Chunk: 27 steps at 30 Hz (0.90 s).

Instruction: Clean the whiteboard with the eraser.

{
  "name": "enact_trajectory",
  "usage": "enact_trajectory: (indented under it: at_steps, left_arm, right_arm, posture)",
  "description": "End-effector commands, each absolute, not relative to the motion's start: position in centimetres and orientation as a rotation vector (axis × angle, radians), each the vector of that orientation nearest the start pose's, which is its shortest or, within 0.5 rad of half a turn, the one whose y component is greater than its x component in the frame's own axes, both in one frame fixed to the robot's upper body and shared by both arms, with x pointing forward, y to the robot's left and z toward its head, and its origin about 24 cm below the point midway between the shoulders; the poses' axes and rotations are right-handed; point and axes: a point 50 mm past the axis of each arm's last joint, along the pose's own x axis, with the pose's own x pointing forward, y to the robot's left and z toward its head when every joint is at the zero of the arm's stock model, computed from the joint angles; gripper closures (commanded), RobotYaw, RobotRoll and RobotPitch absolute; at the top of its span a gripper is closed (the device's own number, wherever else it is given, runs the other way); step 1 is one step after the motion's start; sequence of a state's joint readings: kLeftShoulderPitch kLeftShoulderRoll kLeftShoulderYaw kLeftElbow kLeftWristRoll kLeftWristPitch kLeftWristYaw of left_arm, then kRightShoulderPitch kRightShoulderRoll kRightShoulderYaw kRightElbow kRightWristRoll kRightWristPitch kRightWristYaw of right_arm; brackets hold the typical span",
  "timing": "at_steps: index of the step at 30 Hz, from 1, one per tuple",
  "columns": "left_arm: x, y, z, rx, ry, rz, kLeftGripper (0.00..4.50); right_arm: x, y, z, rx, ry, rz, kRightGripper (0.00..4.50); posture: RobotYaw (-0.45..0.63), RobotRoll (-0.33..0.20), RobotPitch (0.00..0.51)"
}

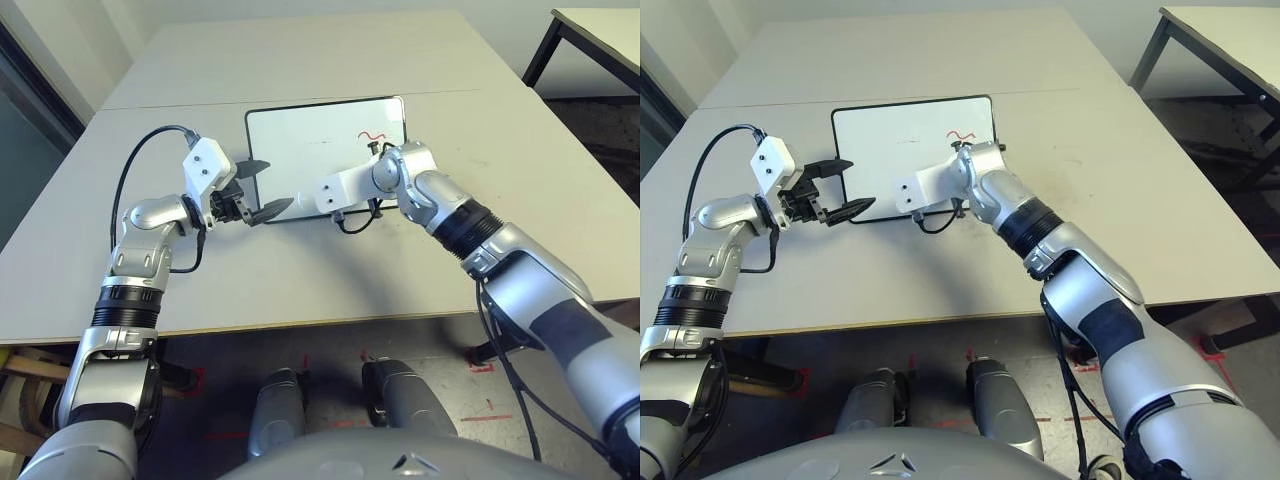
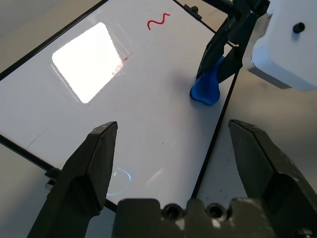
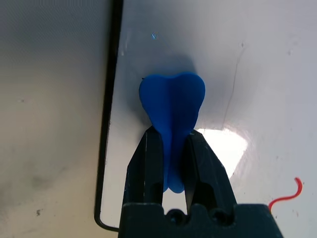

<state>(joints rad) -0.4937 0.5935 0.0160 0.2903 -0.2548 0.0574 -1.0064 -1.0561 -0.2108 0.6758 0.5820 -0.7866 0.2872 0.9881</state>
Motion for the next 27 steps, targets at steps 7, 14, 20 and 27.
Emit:
enact_trajectory:
  at_steps: [7, 14, 20, 27]
  left_arm:
    - [31.9, 21.4, 13.9, 0.373, 0.005, -0.922, 0.00]
    - [32.3, 21.0, 14.3, 0.381, -0.009, -0.938, 0.00]
    - [32.6, 20.9, 14.5, 0.388, -0.017, -0.944, 0.00]
    - [33.0, 20.9, 14.9, 0.409, -0.032, -0.935, 0.00]
  right_arm:
    - [37.9, -7.0, 18.6, -1.586, 0.403, 0.857, 4.13]
    - [37.9, -8.8, 23.4, -1.520, 0.396, 0.791, 4.13]
    - [38.5, -10.2, 24.6, -1.479, 0.415, 0.737, 4.13]
    - [40.1, -12.2, 24.5, -1.460, 0.463, 0.656, 4.13]
  posture:
    - [-0.09, 0.000, 0.063]
    - [-0.11, 0.000, 0.053]
    - [-0.12, 0.000, 0.049]
    - [-0.11, 0.000, 0.049]
